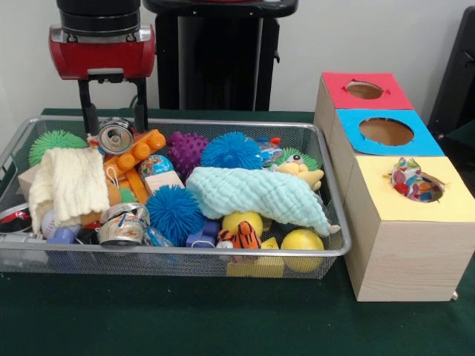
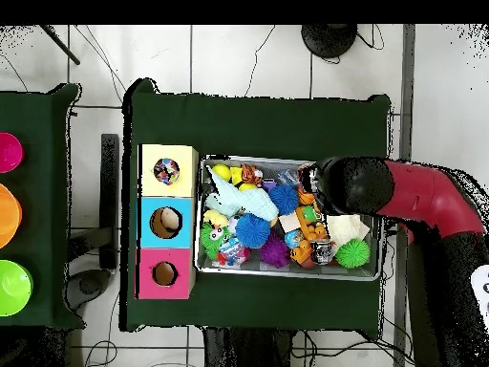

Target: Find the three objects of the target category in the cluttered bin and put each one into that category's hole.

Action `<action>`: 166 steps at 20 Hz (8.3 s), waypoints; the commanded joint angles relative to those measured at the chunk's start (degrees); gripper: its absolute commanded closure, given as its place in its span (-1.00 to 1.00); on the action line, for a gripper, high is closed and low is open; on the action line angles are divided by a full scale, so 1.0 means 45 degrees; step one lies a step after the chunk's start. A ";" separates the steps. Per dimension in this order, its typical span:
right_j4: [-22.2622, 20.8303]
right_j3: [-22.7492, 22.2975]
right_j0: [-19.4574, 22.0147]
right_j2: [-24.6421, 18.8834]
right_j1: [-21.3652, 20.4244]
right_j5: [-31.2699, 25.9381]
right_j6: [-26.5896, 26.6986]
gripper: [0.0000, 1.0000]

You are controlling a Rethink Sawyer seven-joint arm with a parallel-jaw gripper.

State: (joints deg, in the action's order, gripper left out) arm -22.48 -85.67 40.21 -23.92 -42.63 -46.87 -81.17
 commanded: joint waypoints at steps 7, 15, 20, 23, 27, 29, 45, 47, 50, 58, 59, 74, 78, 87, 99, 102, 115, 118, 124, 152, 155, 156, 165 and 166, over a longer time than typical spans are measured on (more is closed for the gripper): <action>-0.0926 -0.2132 0.0366 -0.0846 -0.0143 0.0427 0.1935 -1.00; -0.1215 -0.1819 0.0600 -0.0958 0.0234 0.0402 0.2286 -1.00; -0.1384 -0.1801 0.1031 -0.1142 0.0293 0.0328 0.2566 -1.00; -0.1469 -0.1395 0.1419 -0.1347 0.0557 -0.0073 0.3070 -1.00; -0.1471 -0.1218 0.1912 -0.1610 0.0347 -0.0686 0.3632 -1.00; -0.1510 -0.1226 0.2148 -0.1729 0.0226 -0.0912 0.3837 -1.00; -0.2694 -0.2601 0.3292 -0.2200 0.0528 0.0284 0.3369 -1.00; -0.2886 -0.2863 0.3459 -0.2227 0.0632 0.0547 0.3193 -1.00; -0.3083 -0.3236 0.3700 -0.2304 0.0651 0.0785 0.3019 -1.00; -0.3205 -0.4461 0.4101 -0.2601 -0.0176 0.1294 0.2410 -1.00; -0.3226 -0.4530 0.4116 -0.2622 -0.0185 0.1311 0.2353 -1.00; -0.4032 -0.3407 0.3253 -0.2183 0.1749 0.2252 0.1083 -1.00; -0.4059 -0.2907 0.3077 -0.2188 0.2106 0.2203 0.1128 -1.00; -0.4280 -0.2486 0.3050 -0.2072 0.2462 0.2280 0.1381 -1.00; -0.4911 -0.1601 0.4078 -0.1930 0.4133 0.2378 0.2453 -1.00; -0.5089 -0.1298 0.4375 -0.2049 0.4479 0.2246 0.2810 -1.00; -0.4968 -0.2579 0.5070 -0.2294 0.3076 0.1930 0.2779 -1.00; -0.4698 -0.2922 0.5086 -0.2456 0.2430 0.1583 0.2713 -1.00; -0.3882 -0.3568 0.5246 -0.2955 0.0649 0.0523 0.2978 -1.00; -0.4561 -0.4908 0.5374 -0.2580 0.0805 0.1766 0.1862 -1.00; -0.4635 -0.5299 0.5304 -0.2473 0.0614 0.2040 0.1478 -1.00; -0.4662 -0.5392 0.5259 -0.2452 0.0564 0.2145 0.1341 -1.00; -0.5513 -0.5104 0.5008 -0.1944 0.1755 0.3140 0.0609 -1.00; -0.5580 -0.5067 0.4994 -0.1912 0.1846 0.3214 0.0556 -1.00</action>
State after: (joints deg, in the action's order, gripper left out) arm -42.20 -106.65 63.98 -34.00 -37.80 -37.15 -81.17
